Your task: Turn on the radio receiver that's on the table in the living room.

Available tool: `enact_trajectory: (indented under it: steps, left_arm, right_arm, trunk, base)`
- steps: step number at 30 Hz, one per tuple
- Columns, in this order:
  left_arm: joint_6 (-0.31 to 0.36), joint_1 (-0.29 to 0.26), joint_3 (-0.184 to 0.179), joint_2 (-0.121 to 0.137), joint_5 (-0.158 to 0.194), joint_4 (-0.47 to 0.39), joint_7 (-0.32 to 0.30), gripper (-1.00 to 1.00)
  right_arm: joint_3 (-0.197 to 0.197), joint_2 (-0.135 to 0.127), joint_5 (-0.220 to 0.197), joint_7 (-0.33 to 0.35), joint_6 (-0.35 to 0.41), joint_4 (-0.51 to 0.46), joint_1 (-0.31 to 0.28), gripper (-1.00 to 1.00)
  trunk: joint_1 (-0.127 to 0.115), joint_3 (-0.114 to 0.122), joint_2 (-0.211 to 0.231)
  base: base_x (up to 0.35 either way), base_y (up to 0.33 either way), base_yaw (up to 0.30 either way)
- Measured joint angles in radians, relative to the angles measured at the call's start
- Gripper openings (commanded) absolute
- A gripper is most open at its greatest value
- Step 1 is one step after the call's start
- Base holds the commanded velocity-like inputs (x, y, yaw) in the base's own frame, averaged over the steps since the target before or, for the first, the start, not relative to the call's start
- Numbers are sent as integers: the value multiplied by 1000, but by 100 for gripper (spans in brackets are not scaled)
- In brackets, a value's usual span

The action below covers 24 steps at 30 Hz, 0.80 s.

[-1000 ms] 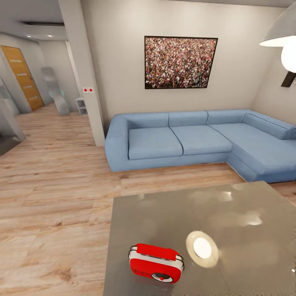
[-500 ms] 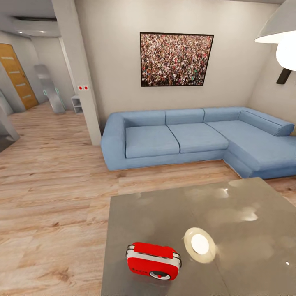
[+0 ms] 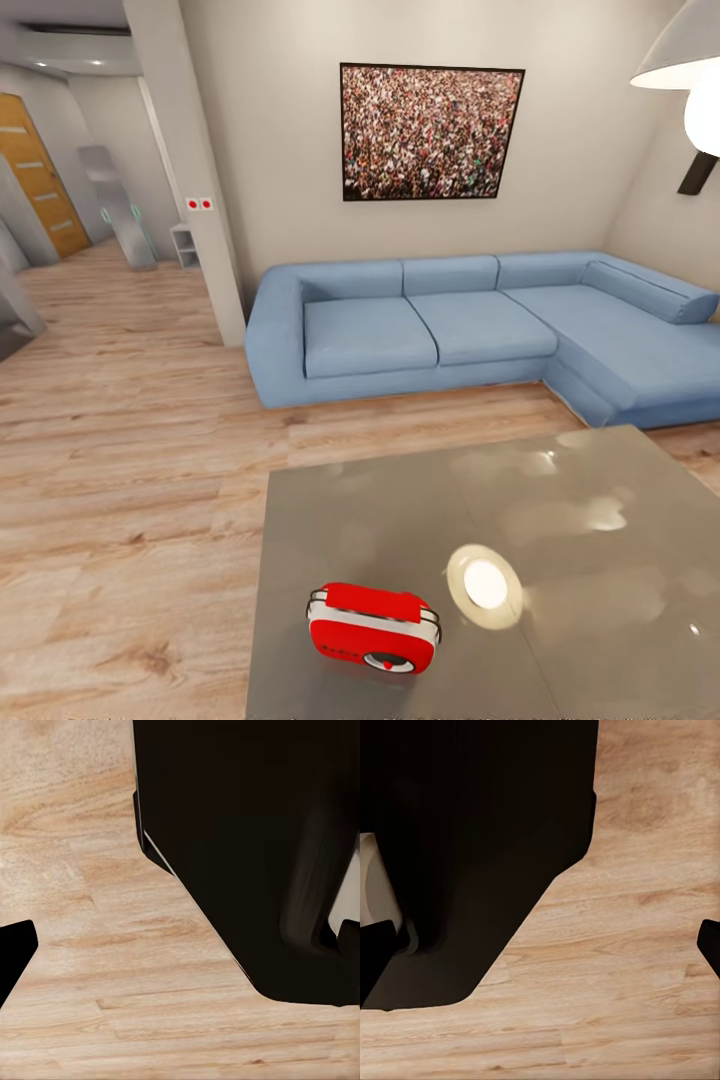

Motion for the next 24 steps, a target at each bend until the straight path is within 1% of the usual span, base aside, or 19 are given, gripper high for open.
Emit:
enact_trajectory:
  steps: [24]
  left_arm:
    - [0, 0, 0, 0, 0, 0, 0, 100]
  right_arm:
    - [1, 0, 1, 0, 1, 0, 0, 100]
  trunk:
    - [0, -39, 0]
  base:
    - [0, 0, 0]
